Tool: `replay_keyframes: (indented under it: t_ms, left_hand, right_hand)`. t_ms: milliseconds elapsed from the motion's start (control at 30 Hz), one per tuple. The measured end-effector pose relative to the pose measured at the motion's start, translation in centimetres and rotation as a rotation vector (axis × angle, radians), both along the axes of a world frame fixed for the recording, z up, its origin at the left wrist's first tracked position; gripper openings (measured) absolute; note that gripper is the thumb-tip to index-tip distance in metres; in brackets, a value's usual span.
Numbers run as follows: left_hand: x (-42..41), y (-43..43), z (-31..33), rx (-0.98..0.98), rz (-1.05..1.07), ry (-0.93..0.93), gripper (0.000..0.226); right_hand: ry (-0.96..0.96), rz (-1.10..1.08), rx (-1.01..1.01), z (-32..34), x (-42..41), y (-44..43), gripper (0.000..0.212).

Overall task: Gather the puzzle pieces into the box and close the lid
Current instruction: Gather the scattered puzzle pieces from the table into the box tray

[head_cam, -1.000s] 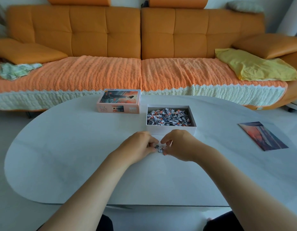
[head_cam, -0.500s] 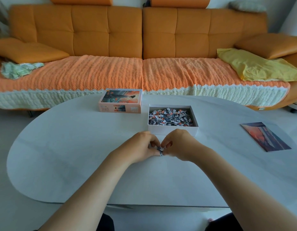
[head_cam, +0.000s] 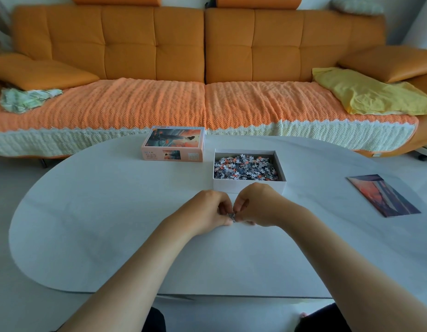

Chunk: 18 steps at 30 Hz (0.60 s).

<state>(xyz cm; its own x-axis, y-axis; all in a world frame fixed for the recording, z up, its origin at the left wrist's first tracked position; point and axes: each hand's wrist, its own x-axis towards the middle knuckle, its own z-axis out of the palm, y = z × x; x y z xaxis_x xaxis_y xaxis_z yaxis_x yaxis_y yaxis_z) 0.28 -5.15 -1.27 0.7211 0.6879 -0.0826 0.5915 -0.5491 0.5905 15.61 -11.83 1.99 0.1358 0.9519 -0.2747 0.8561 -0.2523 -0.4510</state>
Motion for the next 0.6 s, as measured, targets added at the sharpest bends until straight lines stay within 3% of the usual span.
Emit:
replay_keyframes:
  t_ms: [67,200,300,433,533,600]
  left_hand:
    - [0.1,0.1,0.0,0.000,0.007,0.005,0.017]
    - [0.4,0.3,0.0,0.000,0.011,-0.011,0.014]
    - [0.4,0.5,-0.1,-0.007,0.014,-0.018,0.013]
    - [0.3,0.9,-0.2,-0.057,0.000,-0.023,0.019]
    - [0.3,1.2,-0.1,-0.102,-0.022,-0.018,0.025]
    - [0.2,1.2,0.0,-0.103,-0.032,-0.016,0.024]
  right_hand:
    - [-0.090,0.051,-0.022,0.3,-0.1,0.2,0.006]
    - [-0.290,0.162,-0.030,0.8,-0.2,0.3,0.024]
    - [-0.149,0.055,0.105,1.5,1.2,0.7,0.018]
    - [-0.039,-0.153,0.571,1.7,3.9,2.0,0.009]
    - [-0.119,-0.183,0.494,0.5,5.0,2.9,0.016]
    - [-0.130,-0.157,0.550,0.3,4.9,2.9,0.017]
